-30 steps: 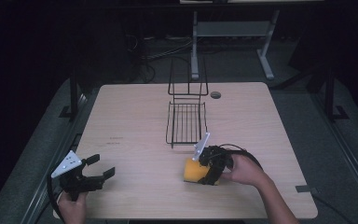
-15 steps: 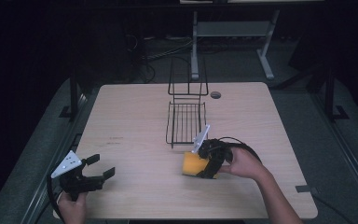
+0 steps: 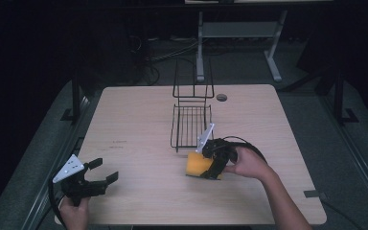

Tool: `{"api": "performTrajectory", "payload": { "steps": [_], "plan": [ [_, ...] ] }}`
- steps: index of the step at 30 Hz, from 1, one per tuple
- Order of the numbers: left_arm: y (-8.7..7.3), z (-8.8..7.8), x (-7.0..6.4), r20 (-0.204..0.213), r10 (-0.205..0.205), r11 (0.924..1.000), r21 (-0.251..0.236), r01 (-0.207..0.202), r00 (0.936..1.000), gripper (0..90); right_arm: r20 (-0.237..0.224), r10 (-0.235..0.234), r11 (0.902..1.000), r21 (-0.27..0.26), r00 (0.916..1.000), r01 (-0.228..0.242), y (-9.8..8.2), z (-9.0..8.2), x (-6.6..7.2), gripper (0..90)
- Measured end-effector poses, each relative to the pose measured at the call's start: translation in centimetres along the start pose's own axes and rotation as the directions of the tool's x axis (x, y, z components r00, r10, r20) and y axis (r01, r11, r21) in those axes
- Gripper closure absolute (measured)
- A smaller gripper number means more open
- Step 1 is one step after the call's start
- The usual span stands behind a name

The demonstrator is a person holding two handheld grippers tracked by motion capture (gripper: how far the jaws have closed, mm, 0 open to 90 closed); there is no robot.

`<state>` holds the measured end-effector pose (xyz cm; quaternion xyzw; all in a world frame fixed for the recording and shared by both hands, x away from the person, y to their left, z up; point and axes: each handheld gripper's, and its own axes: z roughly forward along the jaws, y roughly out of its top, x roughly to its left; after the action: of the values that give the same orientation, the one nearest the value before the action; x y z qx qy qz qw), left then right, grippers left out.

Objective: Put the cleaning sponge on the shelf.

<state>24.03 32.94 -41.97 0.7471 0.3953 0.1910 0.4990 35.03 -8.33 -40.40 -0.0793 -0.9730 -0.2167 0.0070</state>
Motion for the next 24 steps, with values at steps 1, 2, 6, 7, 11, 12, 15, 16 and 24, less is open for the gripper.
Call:
{"api": "performTrajectory", "payload": {
  "steps": [1,2,6,7,11,12,15,16,24],
  "plan": [
    [0.0,0.0,0.0,-0.001,0.002,1.0,0.001,-0.002,1.0,13.4,0.0,-0.006,1.0,-0.004,1.0,0.006,0.1,0.0,-0.1,21.6],
    [0.0,0.0,0.0,0.0,0.003,1.0,0.001,-0.003,1.0,13.4,0.001,-0.009,1.0,-0.004,1.0,0.009,0.1,0.0,-0.2,21.6],
    [0.1,0.1,-0.1,0.001,0.006,1.0,0.0,-0.006,1.0,13.4,0.003,-0.007,1.0,-0.003,1.0,0.007,0.5,-0.2,-0.4,21.6],
    [0.1,0.1,-0.1,0.001,0.006,1.0,0.0,-0.006,1.0,13.4,0.005,-0.008,0.9999,-0.007,1.0,0.008,0.6,-0.3,-0.4,21.6],
    [0.1,0.1,0.0,-0.001,0.005,1.0,-0.001,-0.005,1.0,13.4,0.001,-0.004,1.0,-0.009,1.0,0.004,0.7,-0.3,-0.7,21.6],
    [0.1,0.1,0.0,0.0,0.006,1.0,-0.001,-0.006,1.0,13.4,0.003,-0.005,1.0,-0.005,1.0,0.005,0.8,-0.3,-0.8,21.6],
    [0.1,0.0,-0.1,-0.002,0.007,1.0,-0.003,-0.007,1.0,13.4,-0.001,-0.006,0.9999,-0.008,1.0,0.006,1.0,-0.4,-1.1,21.6],
    [0.1,0.0,-0.1,-0.003,0.007,1.0,-0.004,-0.007,1.0,13.4,-0.001,-0.008,0.9999,-0.008,1.0,0.008,1.2,-0.4,-1.2,21.6],
    [0.1,0.0,0.0,-0.005,0.005,1.0,-0.007,-0.005,1.0,13.4,-0.006,-0.01,0.9999,-0.01,0.9999,0.01,2.1,-0.5,-1.7,21.6]
  ]
}}
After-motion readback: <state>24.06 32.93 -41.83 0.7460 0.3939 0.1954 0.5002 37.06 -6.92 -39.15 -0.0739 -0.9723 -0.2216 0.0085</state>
